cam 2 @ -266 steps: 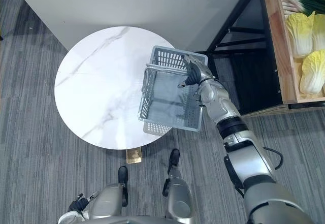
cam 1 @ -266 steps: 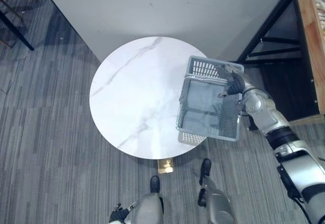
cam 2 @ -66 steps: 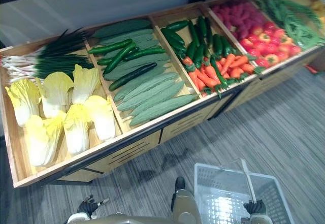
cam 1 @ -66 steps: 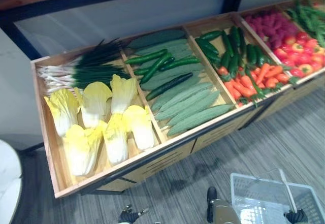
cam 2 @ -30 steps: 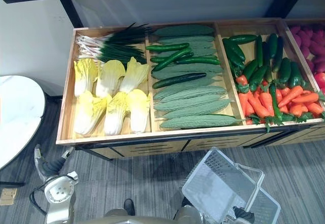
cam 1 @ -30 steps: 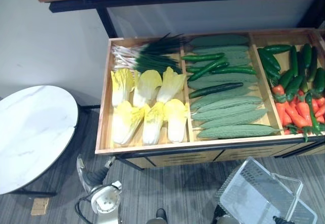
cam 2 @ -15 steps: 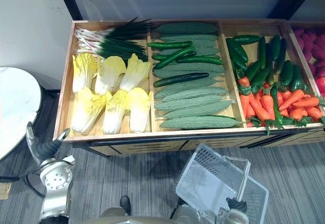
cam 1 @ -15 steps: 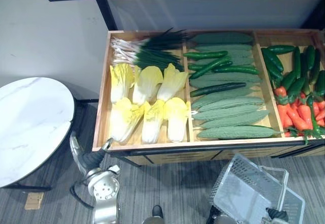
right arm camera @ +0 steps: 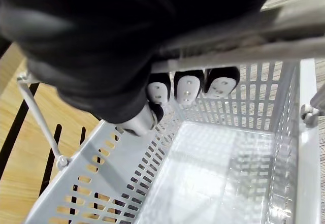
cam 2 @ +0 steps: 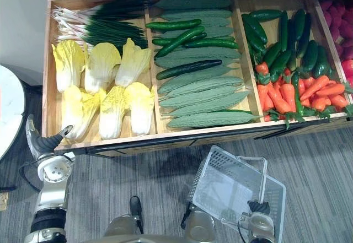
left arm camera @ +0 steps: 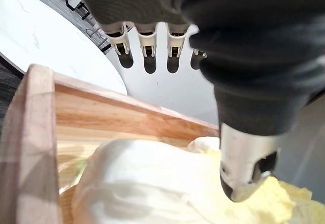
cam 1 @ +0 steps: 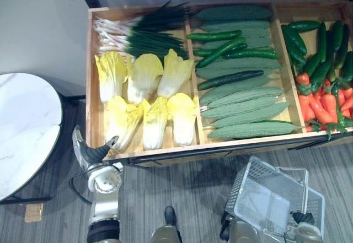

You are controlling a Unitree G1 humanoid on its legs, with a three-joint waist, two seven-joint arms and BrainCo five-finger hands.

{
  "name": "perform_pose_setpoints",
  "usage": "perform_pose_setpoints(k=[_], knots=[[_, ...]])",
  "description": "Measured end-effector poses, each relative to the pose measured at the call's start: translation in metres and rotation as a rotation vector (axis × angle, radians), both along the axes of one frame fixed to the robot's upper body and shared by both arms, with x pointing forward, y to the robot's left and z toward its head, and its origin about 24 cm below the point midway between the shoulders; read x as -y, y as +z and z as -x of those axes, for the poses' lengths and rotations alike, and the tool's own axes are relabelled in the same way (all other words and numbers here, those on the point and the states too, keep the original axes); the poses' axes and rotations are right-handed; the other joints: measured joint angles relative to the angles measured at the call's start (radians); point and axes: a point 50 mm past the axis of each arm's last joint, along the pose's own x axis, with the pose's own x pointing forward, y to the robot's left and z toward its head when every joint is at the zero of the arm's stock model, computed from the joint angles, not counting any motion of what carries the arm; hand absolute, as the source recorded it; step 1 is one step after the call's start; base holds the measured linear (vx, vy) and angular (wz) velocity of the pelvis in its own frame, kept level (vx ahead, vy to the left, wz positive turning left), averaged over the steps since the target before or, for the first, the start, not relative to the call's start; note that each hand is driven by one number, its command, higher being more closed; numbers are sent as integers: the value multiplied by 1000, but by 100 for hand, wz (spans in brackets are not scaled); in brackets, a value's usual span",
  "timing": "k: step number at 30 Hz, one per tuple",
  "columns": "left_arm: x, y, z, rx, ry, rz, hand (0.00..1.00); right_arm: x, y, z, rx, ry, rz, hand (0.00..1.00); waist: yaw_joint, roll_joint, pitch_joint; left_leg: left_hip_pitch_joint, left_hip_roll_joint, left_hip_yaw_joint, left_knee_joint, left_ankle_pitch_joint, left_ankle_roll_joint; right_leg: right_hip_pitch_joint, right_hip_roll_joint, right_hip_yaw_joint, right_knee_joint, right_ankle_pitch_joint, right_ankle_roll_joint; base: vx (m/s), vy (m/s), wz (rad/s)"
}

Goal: Pick vegetable in the basket

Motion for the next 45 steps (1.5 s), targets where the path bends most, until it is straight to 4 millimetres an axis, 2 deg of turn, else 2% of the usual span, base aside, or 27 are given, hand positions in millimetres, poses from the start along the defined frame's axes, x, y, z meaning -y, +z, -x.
perform_pose_setpoints(k=[8, 10, 13, 17, 22, 31, 33, 35, 36, 45], knots=[[-14, 3, -11, -58, 3, -12, 0, 9, 8, -12, 26, 26, 19, 100, -5, 3, 57, -2, -2, 9, 20, -2, 1, -9, -1, 33, 2, 0, 0, 1, -16, -8], [-19, 5, -13, -91, -4, -59, 0, 11, 10, -14, 31, 29, 26, 100, -3, 5, 66, -5, -2, 11, 24, -2, 1, -19, -1, 43, 7, 0, 0, -26, -21, -11], [-24, 12, -19, -105, -27, -103, 0, 13, 13, -17, 37, 40, 38, 100, -1, 8, 76, -23, -2, 11, 32, -2, 0, -42, -3, 55, 19, 0, 0, -39, -21, -6], [-26, 10, -23, -166, -54, -175, 0, 15, 15, -19, 36, 60, 51, 100, -1, 12, 80, -24, 3, 12, 34, -6, -2, -50, 1, 60, 27, 0, 0, -63, -24, -4], [-26, 14, -26, -163, -56, -203, 0, 14, 18, -26, 57, 72, 58, 100, 1, 12, 81, -51, 2, 17, 36, -13, -2, -92, 3, 84, 36, 13, -4, -71, -6, -9], [-16, 9, -22, -166, -78, -212, 0, 14, 18, -26, 55, 71, 56, 100, 0, 11, 81, -45, 3, 24, 39, -13, -2, -90, 6, 98, 36, 15, -5, -7, -3, -2], [-8, 4, -20, -187, -128, -218, 0, 13, 17, -26, 53, 71, 54, 100, 0, 11, 82, -37, 3, 28, 33, -13, -2, -86, 8, 103, 33, 15, -5, 20, -1, -7], [13, -6, -19, -186, -188, -178, 0, 12, 16, -26, 52, 71, 49, 100, -3, 11, 82, -27, 2, 36, 32, -15, -1, -79, 9, 108, 30, 15, -5, 20, 0, -8], [16, -6, -19, -176, -187, -167, 0, 12, 16, -26, 51, 70, 48, 100, -3, 11, 82, -25, 2, 36, 32, -15, -1, -77, 9, 109, 29, 15, -5, 18, -8, -4], [16, -9, -14, -185, -189, -162, 0, 8, 14, -26, 49, 71, 39, 100, -17, 11, 82, -16, 4, 38, 31, -15, -2, -70, 12, 112, 28, 16, -5, 2, -4, -1]])
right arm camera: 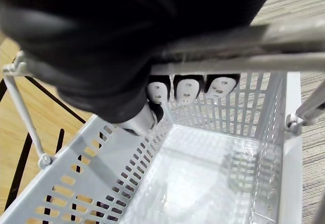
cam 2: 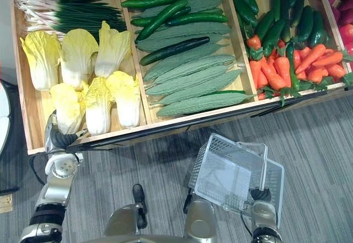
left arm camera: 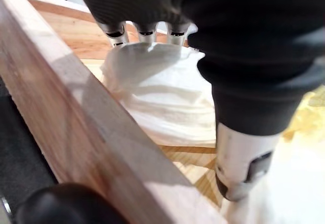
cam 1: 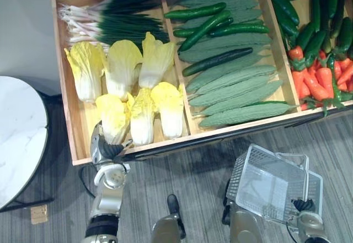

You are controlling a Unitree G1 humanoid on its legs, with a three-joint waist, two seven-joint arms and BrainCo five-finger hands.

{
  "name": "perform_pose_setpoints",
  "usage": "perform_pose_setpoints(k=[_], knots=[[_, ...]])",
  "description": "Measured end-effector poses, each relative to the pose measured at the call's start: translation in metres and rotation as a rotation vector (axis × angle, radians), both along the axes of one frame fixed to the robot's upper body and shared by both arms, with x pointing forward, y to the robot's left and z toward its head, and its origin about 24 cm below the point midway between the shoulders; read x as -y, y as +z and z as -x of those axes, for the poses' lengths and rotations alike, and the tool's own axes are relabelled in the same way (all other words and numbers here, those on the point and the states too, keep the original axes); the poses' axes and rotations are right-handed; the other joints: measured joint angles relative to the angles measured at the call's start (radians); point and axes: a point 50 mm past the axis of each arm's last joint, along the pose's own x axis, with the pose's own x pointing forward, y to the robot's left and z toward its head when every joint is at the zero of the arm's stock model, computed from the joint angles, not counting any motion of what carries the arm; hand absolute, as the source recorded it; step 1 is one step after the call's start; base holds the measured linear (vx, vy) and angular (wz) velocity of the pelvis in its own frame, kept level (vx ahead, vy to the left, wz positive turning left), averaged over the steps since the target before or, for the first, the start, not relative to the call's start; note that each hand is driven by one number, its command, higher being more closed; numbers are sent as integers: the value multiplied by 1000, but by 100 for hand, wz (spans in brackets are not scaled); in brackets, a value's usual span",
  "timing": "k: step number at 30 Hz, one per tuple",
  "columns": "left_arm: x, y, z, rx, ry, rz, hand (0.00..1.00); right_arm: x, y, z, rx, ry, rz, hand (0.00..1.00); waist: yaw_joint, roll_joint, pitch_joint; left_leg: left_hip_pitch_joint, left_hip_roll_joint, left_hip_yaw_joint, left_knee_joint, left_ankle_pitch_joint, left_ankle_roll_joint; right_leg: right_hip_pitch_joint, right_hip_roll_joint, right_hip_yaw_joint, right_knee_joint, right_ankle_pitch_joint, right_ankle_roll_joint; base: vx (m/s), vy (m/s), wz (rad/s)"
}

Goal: Pick vegetable in the basket

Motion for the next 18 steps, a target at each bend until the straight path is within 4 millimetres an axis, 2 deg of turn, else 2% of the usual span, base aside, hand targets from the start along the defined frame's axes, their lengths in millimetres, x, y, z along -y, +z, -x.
perform_pose_setpoints(k=[5, 10, 11, 14, 18], knots=[[-2, -1, 0, -4, 14, 3, 0, 0, 0, 0, 0, 1, 0, 100, -4, 0, 0, 0, 0, 2, 0, -1, -1, -2, 1, 3, 0, 1, 0, -1, -2, -1], [-21, -4, -9, -35, 103, 18, 0, -1, 1, -2, 4, 4, 0, 100, -4, -3, 2, -2, 0, 15, 0, -4, -1, -6, 6, 19, -19, 15, 0, -9, -10, -9], [-30, -4, -11, -52, 136, 15, 100, -1, 1, -3, 2, 9, 1, 100, -5, -5, 3, -1, 0, 20, 0, -4, -2, -6, 7, 23, -22, 16, 2, -16, -14, -11], [-50, -1, -15, -92, 192, -7, 100, -3, 1, -6, 1, 29, 5, 100, -5, -12, 8, -2, 2, 29, 0, -5, -2, -7, 13, 31, -37, 27, -1, -13, -13, -10], [-55, 1, -17, -99, 203, -18, 100, -4, 2, -9, 7, 36, 5, 100, -5, -13, 9, 1, 3, 35, 0, -5, -3, -8, 15, 37, -37, 28, -1, -12, -12, -5]])
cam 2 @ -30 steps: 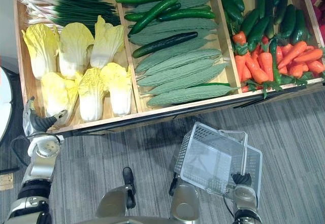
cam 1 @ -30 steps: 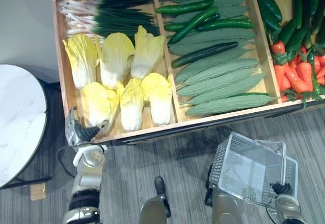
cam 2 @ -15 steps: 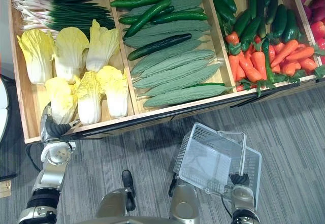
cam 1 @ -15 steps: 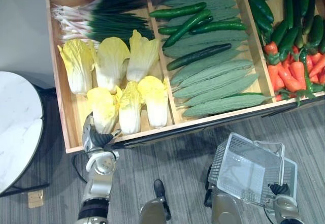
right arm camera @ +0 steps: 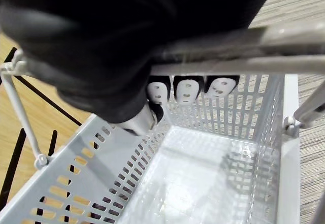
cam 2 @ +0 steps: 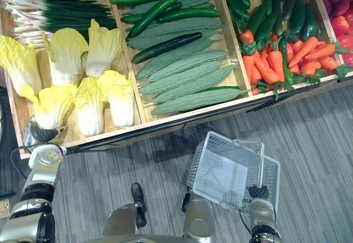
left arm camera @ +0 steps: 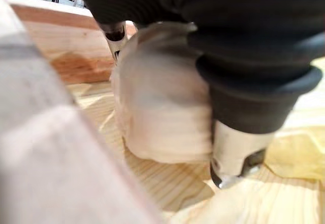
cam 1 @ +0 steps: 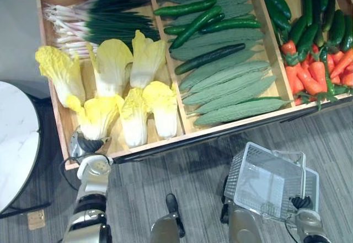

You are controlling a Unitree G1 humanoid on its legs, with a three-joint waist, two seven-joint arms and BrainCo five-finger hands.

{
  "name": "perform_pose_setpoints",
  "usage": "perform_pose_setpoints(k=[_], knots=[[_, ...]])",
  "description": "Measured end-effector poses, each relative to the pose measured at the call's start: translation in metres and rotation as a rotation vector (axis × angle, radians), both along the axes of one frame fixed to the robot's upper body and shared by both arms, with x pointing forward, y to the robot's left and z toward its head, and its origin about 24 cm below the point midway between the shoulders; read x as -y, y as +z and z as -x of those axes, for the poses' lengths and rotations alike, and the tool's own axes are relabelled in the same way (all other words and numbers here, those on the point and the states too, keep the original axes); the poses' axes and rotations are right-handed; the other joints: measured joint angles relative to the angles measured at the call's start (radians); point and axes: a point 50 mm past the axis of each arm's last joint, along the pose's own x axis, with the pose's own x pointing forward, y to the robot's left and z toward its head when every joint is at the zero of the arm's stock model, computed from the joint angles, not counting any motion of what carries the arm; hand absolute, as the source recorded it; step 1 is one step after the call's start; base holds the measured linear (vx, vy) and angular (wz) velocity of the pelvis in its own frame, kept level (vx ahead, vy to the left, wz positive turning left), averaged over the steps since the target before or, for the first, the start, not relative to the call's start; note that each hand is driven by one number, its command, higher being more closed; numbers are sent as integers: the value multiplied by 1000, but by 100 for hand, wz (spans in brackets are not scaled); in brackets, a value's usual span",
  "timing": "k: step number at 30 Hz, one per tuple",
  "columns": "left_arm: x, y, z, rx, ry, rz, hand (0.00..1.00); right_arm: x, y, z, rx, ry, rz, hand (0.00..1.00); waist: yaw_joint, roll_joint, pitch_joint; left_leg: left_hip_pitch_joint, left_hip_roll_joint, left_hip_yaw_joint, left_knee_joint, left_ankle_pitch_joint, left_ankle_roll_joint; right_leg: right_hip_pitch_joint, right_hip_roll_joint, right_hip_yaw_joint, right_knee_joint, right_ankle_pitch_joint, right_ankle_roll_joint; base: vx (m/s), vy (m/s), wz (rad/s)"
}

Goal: Pick vegetable in the basket

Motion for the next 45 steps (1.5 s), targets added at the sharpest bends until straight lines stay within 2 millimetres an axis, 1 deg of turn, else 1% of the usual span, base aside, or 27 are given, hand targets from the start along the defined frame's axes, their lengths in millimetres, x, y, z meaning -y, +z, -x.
perform_pose_setpoints(k=[5, 7, 11, 14, 15, 17, 19, 20, 22, 25, 27, 29, 33, 34, 37, 38, 39, 42, 43, 44, 45], knots=[[-6, 1, -1, -15, 11, -9, 100, 0, 0, -1, -7, 17, 6, 100, 1, -1, 0, 6, 4, 11, 1, -2, -4, 0, 5, 10, 0, 2, -1, -17, -12, -6], [-8, -1, 1, -31, 19, -8, 100, -1, 0, -2, -11, 30, 10, 100, 2, -2, 1, 16, 4, 22, 0, -3, -5, 2, 7, 22, 1, 4, -1, -22, -11, -14], [-8, 0, 0, -27, 13, 1, 100, -1, 0, -2, -14, 32, 9, 100, 1, -3, 2, 18, 3, 21, 1, -3, -5, 5, 7, 23, 1, 5, 0, -5, -3, -1], [5, -2, 3, 8, 0, 34, 100, -2, -1, -1, -16, 30, 6, 100, 1, -4, 2, 24, 1, 18, 0, -4, -5, 13, 5, 20, 1, 5, 0, 0, 0, 0], [6, -2, 3, 12, -2, 37, 100, -2, -1, -1, -16, 30, 5, 100, 1, -4, 2, 25, 1, 18, 0, -3, -5, 14, 4, 19, 1, 5, 0, 21, -5, 7], [35, -13, 13, 101, -9, 162, 100, -5, -5, 4, -12, -8, -20, 100, 1, -4, 3, 34, 0, 0, -1, -5, -3, 36, 2, 12, -4, 4, 0, 22, -2, 17], [51, -6, 14, 193, -23, 197, 100, -7, -7, 7, -16, -24, -31, 100, 2, -6, 3, 32, 0, -13, -1, -5, -3, 42, 0, 11, -7, 4, 0, 18, 1, 20], [59, -6, 18, 231, -20, 225, 100, -9, -8, 8, -10, -36, -39, 100, 1, -7, 3, 34, 0, -15, -1, -5, -3, 45, 0, 11, -7, 4, 0, 10, -2, 9], [68, -4, 21, 274, -11, 242, 100, -10, -9, 9, -11, -43, -45, 100, 1, -7, 3, 35, 0, -16, -1, -4, -3, 47, 0, 11, -6, 4, 0, 0, 0, 0], [80, 6, 24, 348, -14, 252, 100, -10, -10, 11, -18, -52, -41, 100, -2, -5, 2, 41, 2, -28, 2, -4, -3, 60, 0, 4, -6, 3, -2, -12, -18, 9], [85, 19, 24, 422, -13, 250, 100, -9, -11, 14, -27, -62, -33, 100, 0, -5, 2, 48, 3, -34, 2, -4, -3, 72, 1, 8, -6, 2, -1, -27, -15, 9], [87, 40, 26, 546, -2, 222, 100, -10, -11, 15, -26, -64, -30, 100, 1, -7, 0, 50, 3, -35, 3, -4, -3, 75, 1, 14, -6, 1, 0, -43, -17, 1], [88, 68, 31, 688, 10, 183, 100, -10, -13, 19, -39, -72, -27, 100, 1, -7, -3, 50, 6, -34, 5, -4, -3, 75, 5, 24, -6, 1, 2, -37, -25, -4], [88, 70, 31, 702, 6, 178, 100, -10, -14, 20, -43, -75, -26, 100, 1, -7, -6, 50, 6, -33, 5, -4, -3, 75, 6, 25, -6, 1, 2, -32, -29, -7], [94, 83, 33, 761, -14, 163, 100, -10, -17, 28, -67, -83, -28, 100, -1, -8, -31, 53, 8, -28, 3, -4, -3, 75, 9, 32, -7, 1, 2, -2, -17, -6], [97, 91, 34, 800, -29, 156, 100, -10, -18, 32, -75, -85, -28, 100, -1, -10, -47, 59, 8, -25, 3, -4, -3, 75, 10, 39, -7, 1, 3, 25, -5, -6], [99, 95, 35, 815, -34, 148, 100, -9, -19, 33, -79, -85, -28, 100, -1, -11, -53, 65, 7, -24, 1, -4, -3, 76, 10, 42, -7, 2, 3, 45, -5, -9], [110, 111, 37, 883, -90, 116, 100, -9, -20, 37, -88, -84, -26, 100, 0, -15, -72, 89, 9, -8, 1, -9, -7, 90, 14, 66, -8, 2, 3, 19, -3, -16], [118, 115, 38, 903, -132, 110, 100, -9, -21, 39, -95, -75, -21, 100, -1, -15, -87, 95, 9, 1, 2, -14, -8, 90, 16, 77, -9, 2, 3, -12, -1, -29], [126, 117, 38, 905, -185, 88, 100, -9, -20, 39, -105, -46, -4, 100, 0, -16, -94, 104, 10, 20, 2, -20, -9, 90, 20, 96, -9, 3, 5, -29, -2, -37], [130, 117, 38, 898, -222, 81, 100, -8, -19, 38, -104, -27, 8, 100, -1, -16, -97, 106, 11, 29, 4, -25, -10, 90, 22, 107, -11, 5, 7, -40, -5, -48]])
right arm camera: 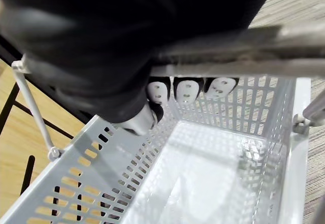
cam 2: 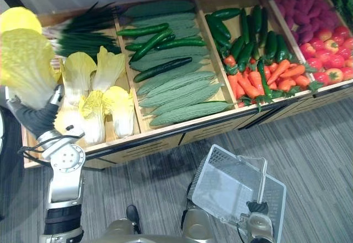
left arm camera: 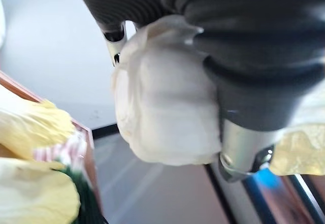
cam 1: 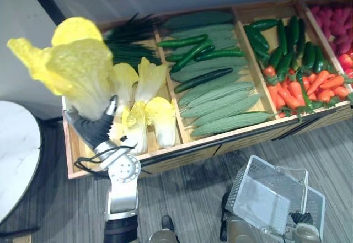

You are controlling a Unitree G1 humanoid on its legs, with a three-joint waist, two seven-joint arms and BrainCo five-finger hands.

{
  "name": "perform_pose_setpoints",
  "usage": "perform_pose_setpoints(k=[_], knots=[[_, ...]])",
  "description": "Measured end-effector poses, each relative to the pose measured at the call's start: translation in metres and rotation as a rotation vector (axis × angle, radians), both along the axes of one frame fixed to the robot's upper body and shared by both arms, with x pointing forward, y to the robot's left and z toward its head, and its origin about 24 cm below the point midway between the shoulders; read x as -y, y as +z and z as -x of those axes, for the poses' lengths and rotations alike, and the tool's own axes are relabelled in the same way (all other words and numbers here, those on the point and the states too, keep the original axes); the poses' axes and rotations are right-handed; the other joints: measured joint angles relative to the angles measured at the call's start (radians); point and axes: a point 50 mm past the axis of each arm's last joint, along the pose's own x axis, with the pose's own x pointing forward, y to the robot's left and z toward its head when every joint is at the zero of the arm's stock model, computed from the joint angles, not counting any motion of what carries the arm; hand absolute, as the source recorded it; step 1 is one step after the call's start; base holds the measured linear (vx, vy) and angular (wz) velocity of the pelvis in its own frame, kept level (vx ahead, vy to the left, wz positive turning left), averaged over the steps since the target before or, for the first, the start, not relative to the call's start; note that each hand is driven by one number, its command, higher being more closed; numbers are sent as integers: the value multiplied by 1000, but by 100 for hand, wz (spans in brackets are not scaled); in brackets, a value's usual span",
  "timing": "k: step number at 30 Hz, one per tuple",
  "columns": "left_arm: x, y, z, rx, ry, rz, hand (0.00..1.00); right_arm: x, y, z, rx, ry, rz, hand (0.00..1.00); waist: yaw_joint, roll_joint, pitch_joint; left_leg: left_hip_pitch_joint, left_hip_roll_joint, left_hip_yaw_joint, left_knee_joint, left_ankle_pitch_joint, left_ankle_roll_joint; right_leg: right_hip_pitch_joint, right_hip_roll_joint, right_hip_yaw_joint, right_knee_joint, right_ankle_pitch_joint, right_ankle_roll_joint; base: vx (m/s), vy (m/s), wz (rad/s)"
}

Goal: Pick vegetable in the basket

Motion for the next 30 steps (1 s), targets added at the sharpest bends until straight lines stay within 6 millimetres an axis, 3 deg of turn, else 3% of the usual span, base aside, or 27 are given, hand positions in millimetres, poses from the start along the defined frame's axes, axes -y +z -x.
perform_pose_setpoints(k=[3, 9, 12, 15, 18, 23, 26, 30], knots=[[21, -6, 1, -57, -197, -136, 100, 15, 16, -13, 10, 146, 107, 100, -4, 5, -11, 34, 6, 72, 20, -31, -8, -1, 17, 73, -17, 13, 19, -12, 2, -73], [40, -17, 5, -164, -500, -400, 100, 40, 89, -70, 135, 605, 423, 100, -49, 13, -30, 141, 20, 274, 38, -88, -30, -13, 88, 267, -17, 28, 31, 29, 5, -94], [47, -23, 3, -217, -623, -495, 100, 32, 116, -91, 190, 797, 505, 100, -61, 13, -39, 179, 22, 349, 62, -114, -35, -22, 114, 357, -18, 41, 33, 35, 3, -102], [53, -36, 1, -306, -755, -516, 100, 17, 125, -99, 193, 986, 514, 100, -93, 12, -40, 213, 17, 408, 72, -134, -41, -23, 131, 425, -18, 51, 37, 6, -18, -66], [59, -41, 2, -337, -828, -540, 100, 11, 130, -103, 202, 1037, 522, 100, -103, 12, -40, 233, 15, 458, 77, -151, -48, -28, 145, 464, -18, 58, 42, -33, -24, -56], [104, -38, 11, -309, -1188, -607, 100, -3, 171, -117, 300, 1182, 646, 100, -101, 26, -52, 265, 42, 595, 146, -212, -71, -36, 194, 557, -15, 78, 52, -41, -43, -62], [127, -31, 18, -257, -1341, -655, 100, -16, 183, -118, 349, 1283, 680, 100, -105, 51, -90, 280, 75, 645, 184, -230, -91, -36, 228, 580, -10, 81, 49, 22, -44, -41], [144, -22, 27, -195, -1467, -770, 100, -27, 192, -118, 397, 1351, 697, 100, -105, 64, -104, 286, 105, 676, 221, -238, -105, -37, 249, 587, 2, 82, 47, 33, -33, -12]])
